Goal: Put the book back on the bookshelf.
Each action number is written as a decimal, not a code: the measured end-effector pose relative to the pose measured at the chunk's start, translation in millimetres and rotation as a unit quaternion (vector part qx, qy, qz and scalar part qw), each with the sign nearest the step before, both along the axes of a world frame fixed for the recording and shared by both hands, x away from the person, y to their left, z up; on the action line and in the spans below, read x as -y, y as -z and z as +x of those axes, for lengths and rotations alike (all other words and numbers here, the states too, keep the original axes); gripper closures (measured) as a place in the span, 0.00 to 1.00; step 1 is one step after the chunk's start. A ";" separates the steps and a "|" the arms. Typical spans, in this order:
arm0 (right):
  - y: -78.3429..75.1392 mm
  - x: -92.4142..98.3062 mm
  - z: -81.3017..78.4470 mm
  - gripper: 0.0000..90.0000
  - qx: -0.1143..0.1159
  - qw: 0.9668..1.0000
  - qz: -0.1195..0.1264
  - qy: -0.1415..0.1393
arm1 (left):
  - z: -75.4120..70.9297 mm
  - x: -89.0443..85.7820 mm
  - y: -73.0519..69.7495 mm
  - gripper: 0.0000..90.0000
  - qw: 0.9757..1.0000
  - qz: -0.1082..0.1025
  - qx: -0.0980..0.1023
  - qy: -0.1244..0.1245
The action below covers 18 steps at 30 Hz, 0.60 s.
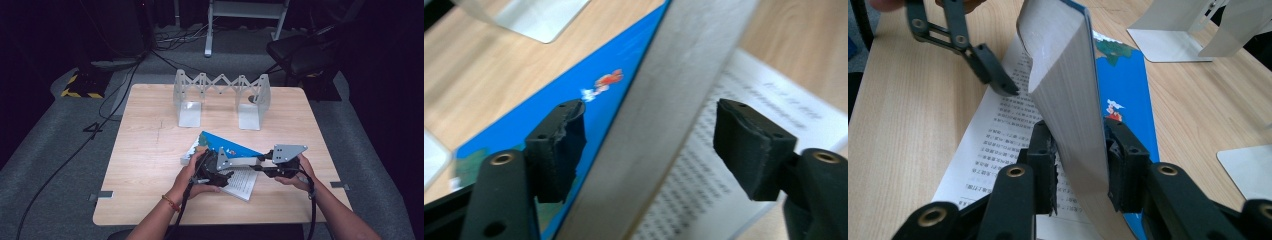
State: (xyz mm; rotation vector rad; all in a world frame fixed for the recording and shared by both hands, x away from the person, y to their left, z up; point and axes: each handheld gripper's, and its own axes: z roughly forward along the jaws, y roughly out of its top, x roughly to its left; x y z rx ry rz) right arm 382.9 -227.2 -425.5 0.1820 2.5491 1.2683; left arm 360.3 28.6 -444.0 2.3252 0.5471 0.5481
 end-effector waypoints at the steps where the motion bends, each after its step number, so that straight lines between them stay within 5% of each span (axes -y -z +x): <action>1: -1.5 0.1 -1.0 0.77 0.001 1.000 -0.001 0.001 | 2.1 2.7 -0.7 0.34 1.000 0.000 -0.002 -0.006; 5: -3.6 5.0 -0.6 0.77 -0.007 1.000 0.000 0.010 | 3.6 9.4 -2.3 0.39 1.000 -0.004 0.008 -0.017; 11: -6.4 16.0 0.1 0.75 0.000 1.000 -0.014 0.016 | 5.8 14.8 -1.9 0.63 0.999 -0.014 -0.013 0.029; 14: -5.6 21.7 1.3 0.73 -0.003 1.000 -0.017 0.020 | 7.2 18.2 -0.1 0.68 0.999 -0.013 -0.007 0.042; 16: -5.2 23.7 2.0 0.70 0.002 1.000 -0.017 0.024 | 5.1 13.5 5.0 0.69 0.998 -0.044 0.012 0.053; 18: -7.0 26.3 2.7 0.67 -0.002 1.000 -0.005 0.024 | 6.4 11.5 6.3 0.70 0.997 -0.053 0.005 0.052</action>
